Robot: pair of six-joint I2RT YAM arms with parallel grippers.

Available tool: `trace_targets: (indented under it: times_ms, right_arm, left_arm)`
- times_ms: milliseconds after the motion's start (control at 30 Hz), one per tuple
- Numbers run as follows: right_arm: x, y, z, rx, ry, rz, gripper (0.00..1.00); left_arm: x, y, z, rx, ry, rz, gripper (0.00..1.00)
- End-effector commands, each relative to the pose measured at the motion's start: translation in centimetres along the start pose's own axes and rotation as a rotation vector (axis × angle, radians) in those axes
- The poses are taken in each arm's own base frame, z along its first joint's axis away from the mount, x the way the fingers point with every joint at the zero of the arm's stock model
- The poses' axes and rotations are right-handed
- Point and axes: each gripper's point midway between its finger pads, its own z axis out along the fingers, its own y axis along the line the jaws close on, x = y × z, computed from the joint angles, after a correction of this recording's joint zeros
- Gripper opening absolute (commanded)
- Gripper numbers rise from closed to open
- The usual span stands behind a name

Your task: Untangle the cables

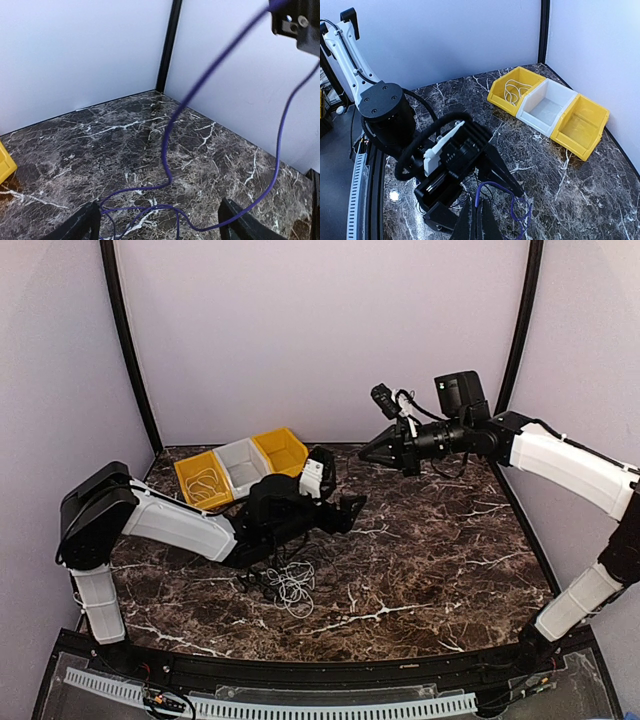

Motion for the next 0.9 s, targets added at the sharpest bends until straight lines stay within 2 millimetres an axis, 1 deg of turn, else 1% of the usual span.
trace_targets:
  times_ms: [0,33,67,100,167,200,233,267,300,400,433,467,500,633,667,700,733,767,800,833,867]
  right_arm:
    - [-1.6,0.6,-0.7,0.004,-0.045,-0.033,0.00]
    - [-1.6,0.6,-0.8,0.007,-0.046,-0.036,0.00]
    - [-1.6,0.6,-0.8,0.008,-0.046,-0.036,0.00]
    - [-1.7,0.7,-0.9,0.010,-0.046,-0.039,0.00]
    - [-1.7,0.6,-1.0,0.016,-0.046,-0.041,0.00]
    - [-1.6,0.6,-1.1,0.020,-0.044,-0.039,0.00]
    - [-1.5,0.6,-1.1,0.020,-0.043,-0.040,0.00]
    - [-1.5,0.6,-1.1,0.021,-0.044,-0.041,0.00]
    - [-1.4,0.5,-1.1,0.023,-0.042,-0.039,0.00]
    - [-1.4,0.5,-1.1,0.021,-0.044,-0.037,0.00]
    - [-1.4,0.5,-1.1,0.021,-0.044,-0.038,0.00]
    - [-1.5,0.5,-1.1,0.022,-0.044,-0.039,0.00]
    - [-1.4,0.4,-1.1,0.023,-0.044,-0.038,0.00]
    - [-1.5,0.2,-1.3,0.033,-0.040,-0.041,0.00]
    - [-1.5,0.0,-1.5,0.041,-0.036,-0.038,0.03]
    - [-1.7,-0.2,-1.9,0.053,-0.036,-0.042,0.08]
    - [-2.0,-0.5,-2.4,0.068,-0.036,-0.048,0.16]
    - [-2.3,-0.9,-3.0,0.084,-0.038,-0.051,0.22]
    - [-2.7,-1.4,-3.9,0.103,-0.047,-0.056,0.26]
    - [-3.0,-1.8,-4.8,0.121,-0.058,-0.059,0.31]
    - [-3.3,-2.1,-5.8,0.137,-0.068,-0.058,0.35]
  left_arm:
    - [-1.8,-2.0,0.7,0.134,-0.060,0.124,0.77]
    - [-2.0,-2.3,0.8,0.177,-0.063,0.128,0.74]
    - [-1.9,-2.3,0.8,0.188,-0.061,0.131,0.65]
    - [-2.0,-2.2,0.8,0.204,-0.066,0.131,0.61]
    - [-2.3,-2.0,0.9,0.217,-0.078,0.131,0.46]
    - [-2.4,-1.9,0.9,0.219,-0.081,0.131,0.43]
    - [-2.6,-1.8,0.9,0.222,-0.087,0.132,0.36]
    - [-2.7,-1.8,1.0,0.223,-0.089,0.136,0.33]
    - [-2.8,-1.7,1.0,0.226,-0.091,0.138,0.27]
    - [-3.0,-1.6,1.2,0.231,-0.090,0.153,0.18]
    - [-3.0,-1.5,1.2,0.230,-0.089,0.161,0.12]
    - [-3.1,-1.4,1.2,0.227,-0.088,0.164,0.08]
    - [-3.3,-1.4,1.2,0.226,-0.091,0.171,0.02]
    - [-4.0,-1.7,0.9,0.238,-0.096,0.188,0.00]
    - [-4.2,-1.9,0.8,0.245,-0.091,0.189,0.00]
    - [-4.8,-2.0,0.6,0.249,-0.096,0.194,0.00]
    - [-5.0,-2.1,0.6,0.254,-0.084,0.197,0.00]
    - [-6.3,-2.4,0.4,0.259,-0.099,0.203,0.00]
    - [-6.0,-2.3,0.5,0.262,-0.063,0.201,0.00]
    - [-7.6,-2.6,0.4,0.268,-0.078,0.198,0.00]
    - [-7.3,-2.4,0.5,0.270,-0.039,0.190,0.00]
